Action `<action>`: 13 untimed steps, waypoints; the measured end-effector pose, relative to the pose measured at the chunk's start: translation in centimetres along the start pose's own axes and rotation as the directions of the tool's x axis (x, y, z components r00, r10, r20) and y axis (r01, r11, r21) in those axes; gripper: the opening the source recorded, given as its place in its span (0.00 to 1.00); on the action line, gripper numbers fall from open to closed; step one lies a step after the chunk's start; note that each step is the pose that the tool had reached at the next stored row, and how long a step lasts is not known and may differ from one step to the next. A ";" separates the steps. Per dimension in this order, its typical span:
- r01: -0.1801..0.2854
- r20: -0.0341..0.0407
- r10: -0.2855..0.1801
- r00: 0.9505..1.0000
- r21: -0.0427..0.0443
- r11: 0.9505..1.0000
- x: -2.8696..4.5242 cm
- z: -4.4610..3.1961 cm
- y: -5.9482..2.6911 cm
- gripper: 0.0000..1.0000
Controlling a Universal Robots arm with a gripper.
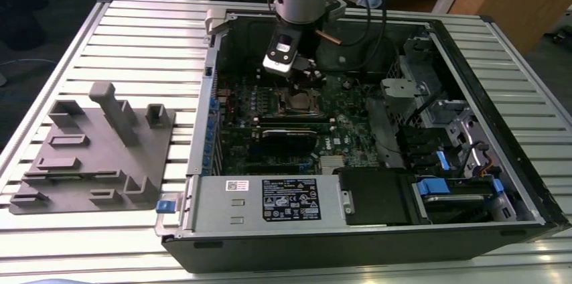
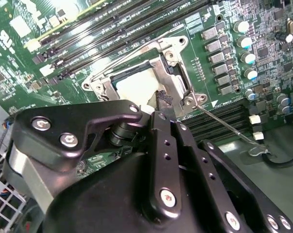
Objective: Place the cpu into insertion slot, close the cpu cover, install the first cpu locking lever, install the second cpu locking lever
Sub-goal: 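Close the cpu cover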
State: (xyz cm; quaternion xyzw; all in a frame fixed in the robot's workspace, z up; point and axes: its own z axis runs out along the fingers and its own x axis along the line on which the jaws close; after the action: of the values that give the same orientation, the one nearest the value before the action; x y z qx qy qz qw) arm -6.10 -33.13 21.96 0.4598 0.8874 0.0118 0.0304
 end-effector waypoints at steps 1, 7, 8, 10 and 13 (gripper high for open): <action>0.002 0.000 -0.002 1.000 0.000 1.000 0.00 0.00 0.00 0.11; 0.002 0.000 -0.002 1.000 0.000 1.000 0.00 0.00 0.00 0.11; 0.003 0.000 -0.003 1.000 0.000 1.000 0.00 0.00 0.00 0.11; 0.011 -0.001 -0.011 1.000 0.000 1.000 0.00 0.00 0.00 0.11; 0.042 -0.002 -0.042 0.999 -0.002 0.999 0.00 0.00 0.00 0.11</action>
State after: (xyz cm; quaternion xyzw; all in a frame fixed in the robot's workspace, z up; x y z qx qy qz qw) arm -6.10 -33.13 21.96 0.4410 0.8969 0.0125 0.0301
